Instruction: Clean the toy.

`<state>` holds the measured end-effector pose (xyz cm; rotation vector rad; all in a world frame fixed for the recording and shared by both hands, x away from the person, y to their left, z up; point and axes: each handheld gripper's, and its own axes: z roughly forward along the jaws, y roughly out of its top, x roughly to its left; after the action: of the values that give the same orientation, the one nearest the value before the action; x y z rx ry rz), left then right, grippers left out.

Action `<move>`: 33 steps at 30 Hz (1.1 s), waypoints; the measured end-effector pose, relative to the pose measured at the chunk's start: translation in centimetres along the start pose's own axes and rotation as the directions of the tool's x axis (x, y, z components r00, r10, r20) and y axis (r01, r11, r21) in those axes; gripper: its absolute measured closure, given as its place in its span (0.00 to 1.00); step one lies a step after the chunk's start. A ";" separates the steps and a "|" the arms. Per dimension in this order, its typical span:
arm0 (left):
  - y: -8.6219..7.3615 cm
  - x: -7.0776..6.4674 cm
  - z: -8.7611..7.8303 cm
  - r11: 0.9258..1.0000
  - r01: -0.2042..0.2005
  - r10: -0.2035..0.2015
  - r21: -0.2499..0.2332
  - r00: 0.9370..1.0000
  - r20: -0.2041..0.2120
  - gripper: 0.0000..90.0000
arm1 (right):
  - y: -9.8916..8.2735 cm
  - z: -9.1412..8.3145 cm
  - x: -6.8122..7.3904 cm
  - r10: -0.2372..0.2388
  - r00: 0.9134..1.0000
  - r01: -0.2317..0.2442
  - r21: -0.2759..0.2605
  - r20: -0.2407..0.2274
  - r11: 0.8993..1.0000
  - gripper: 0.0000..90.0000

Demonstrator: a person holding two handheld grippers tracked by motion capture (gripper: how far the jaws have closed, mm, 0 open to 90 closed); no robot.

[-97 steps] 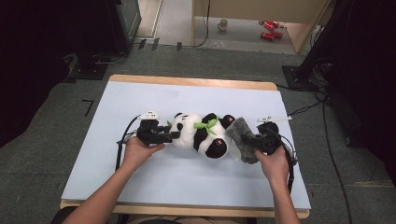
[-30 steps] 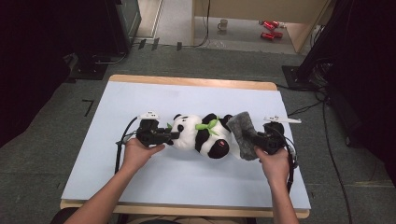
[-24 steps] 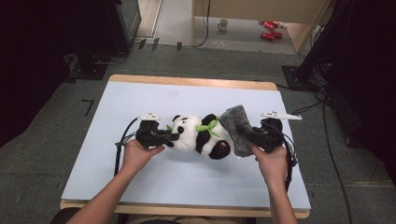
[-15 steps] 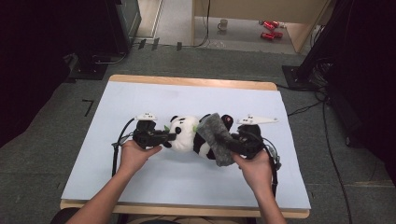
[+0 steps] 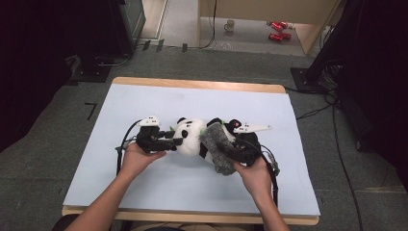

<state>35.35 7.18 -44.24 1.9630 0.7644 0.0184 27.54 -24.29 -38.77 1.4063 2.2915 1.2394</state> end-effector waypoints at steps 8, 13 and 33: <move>-0.7 0.8 -1.0 0.994 -0.106 0.106 0.012 0.993 0.054 0.41 | 0.3 0.5 -0.6 -0.012 0.999 0.013 -0.014 0.039 1.000 0.88; -1.1 1.1 -1.3 0.992 -0.124 0.124 -0.001 0.988 0.087 0.39 | 0.8 1.0 -1.2 -0.019 0.999 0.020 -0.022 0.051 1.000 0.88; -1.0 2.5 1.8 0.992 -0.113 0.116 -0.051 0.992 0.053 0.38 | 3.6 2.5 -4.5 0.050 0.998 -0.048 -0.066 0.031 0.997 0.87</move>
<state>37.45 7.35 -46.69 1.9513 0.6090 0.0502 33.63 -25.83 -38.87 1.4574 2.1869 1.2830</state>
